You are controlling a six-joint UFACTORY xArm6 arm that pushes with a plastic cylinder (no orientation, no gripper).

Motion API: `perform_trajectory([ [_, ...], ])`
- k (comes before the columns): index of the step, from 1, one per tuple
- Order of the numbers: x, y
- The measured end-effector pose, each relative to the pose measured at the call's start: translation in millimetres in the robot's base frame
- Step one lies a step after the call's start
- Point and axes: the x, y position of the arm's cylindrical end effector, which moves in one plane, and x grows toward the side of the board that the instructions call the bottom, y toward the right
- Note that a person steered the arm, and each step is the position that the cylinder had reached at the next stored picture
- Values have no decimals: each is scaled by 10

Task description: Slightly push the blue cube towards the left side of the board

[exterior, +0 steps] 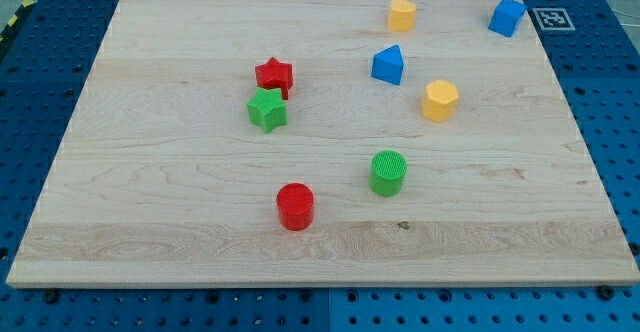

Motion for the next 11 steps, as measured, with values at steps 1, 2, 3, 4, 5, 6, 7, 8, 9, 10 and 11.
perform_trajectory([
  [1,127,0],
  [2,321,0],
  [3,539,-74],
  [4,763,-368],
  [5,799,-538],
  [6,796,-616],
  [7,876,-620],
  [8,1159,-808],
  [9,1416,-1089],
  [10,1628,-1372],
  [11,1638,-1558],
])
